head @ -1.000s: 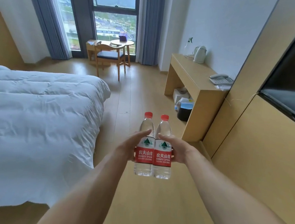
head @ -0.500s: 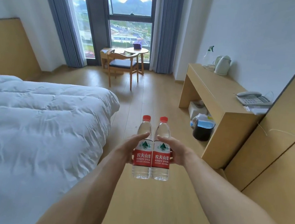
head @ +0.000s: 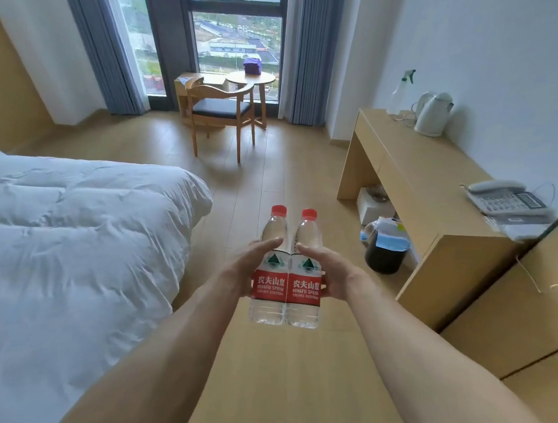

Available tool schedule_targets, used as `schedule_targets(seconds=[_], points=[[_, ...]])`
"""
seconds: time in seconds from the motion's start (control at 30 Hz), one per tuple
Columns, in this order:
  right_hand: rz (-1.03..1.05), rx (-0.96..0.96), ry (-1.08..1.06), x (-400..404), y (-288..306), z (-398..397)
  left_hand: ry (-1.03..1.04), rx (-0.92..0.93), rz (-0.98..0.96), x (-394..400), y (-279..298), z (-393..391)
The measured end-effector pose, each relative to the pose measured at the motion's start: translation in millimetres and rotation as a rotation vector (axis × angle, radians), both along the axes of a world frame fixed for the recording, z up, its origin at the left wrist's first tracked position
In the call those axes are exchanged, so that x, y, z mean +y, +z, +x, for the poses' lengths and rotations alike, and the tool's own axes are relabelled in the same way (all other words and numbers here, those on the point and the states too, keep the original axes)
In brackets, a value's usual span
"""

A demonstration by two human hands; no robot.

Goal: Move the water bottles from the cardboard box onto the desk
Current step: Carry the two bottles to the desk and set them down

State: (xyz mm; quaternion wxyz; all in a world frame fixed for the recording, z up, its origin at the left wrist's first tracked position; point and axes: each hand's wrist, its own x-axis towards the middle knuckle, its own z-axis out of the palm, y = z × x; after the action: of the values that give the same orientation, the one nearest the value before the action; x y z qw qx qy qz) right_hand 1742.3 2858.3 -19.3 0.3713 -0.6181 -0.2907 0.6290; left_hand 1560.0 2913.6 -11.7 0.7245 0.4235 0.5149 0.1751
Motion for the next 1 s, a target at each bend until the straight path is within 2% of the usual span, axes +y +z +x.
schedule_targets(seconds=[0.27, 0.63, 1.0], points=[[-0.037, -0.012, -0.101, 88.1, -10.0, 61.8, -0.140, -0.077, 0.000, 106.9, -18.2, 68.2], [0.009, -0.083, -0.236, 269.6, 6.9, 125.2, -0.260, -0.166, 0.019, 316.2, -4.2, 139.5], [0.055, -0.034, -0.374, 379.6, 5.2, 194.9, -0.303, -0.167, 0.022, 446.9, -5.6, 222.9]])
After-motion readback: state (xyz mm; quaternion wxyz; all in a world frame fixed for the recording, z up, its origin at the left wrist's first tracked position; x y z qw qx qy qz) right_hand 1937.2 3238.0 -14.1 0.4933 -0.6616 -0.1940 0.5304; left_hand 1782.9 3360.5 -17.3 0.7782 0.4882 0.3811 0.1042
